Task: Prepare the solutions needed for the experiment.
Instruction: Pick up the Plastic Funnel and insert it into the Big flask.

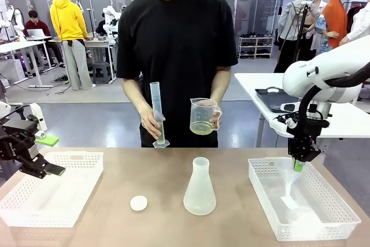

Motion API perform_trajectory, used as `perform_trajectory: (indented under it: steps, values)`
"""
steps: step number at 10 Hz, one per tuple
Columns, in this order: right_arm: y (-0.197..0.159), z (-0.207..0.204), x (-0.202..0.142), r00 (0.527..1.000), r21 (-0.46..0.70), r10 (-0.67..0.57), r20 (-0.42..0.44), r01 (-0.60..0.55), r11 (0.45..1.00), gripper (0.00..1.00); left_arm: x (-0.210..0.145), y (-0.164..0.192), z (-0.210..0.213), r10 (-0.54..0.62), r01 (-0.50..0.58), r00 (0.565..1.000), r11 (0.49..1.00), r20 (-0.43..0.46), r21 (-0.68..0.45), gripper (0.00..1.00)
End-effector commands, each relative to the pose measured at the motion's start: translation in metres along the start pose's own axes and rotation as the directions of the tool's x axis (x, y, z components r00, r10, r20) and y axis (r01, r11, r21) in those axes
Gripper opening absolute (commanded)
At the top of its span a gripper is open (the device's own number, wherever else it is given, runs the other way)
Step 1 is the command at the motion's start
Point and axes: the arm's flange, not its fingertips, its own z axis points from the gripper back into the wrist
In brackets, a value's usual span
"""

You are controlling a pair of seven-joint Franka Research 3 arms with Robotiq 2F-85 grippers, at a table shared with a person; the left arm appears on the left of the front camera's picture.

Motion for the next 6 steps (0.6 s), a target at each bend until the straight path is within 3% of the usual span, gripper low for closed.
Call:
perform_trajectory:
  steps: [1, 3, 6]
  values:
    - [0.044, 0.017, 0.021, 0.999, -0.126, 0.011, -0.048, -0.017, 0.992, 0.0, -0.001, -0.002, -0.001, -0.007, 0.007, 1.0, 1.0, 0.004, -0.019, 1.0]
    - [0.08, 0.047, 0.042, 0.991, -0.254, 0.0, -0.133, -0.034, 0.966, 0.0, -0.001, -0.002, -0.001, -0.007, 0.007, 1.0, 1.0, 0.004, -0.019, 1.0]
    - [0.129, 0.082, 0.081, 0.971, -0.458, 0.014, -0.239, -0.126, 0.88, 0.0, -0.001, -0.002, -0.001, -0.007, 0.007, 1.0, 1.0, 0.004, -0.019, 1.0]
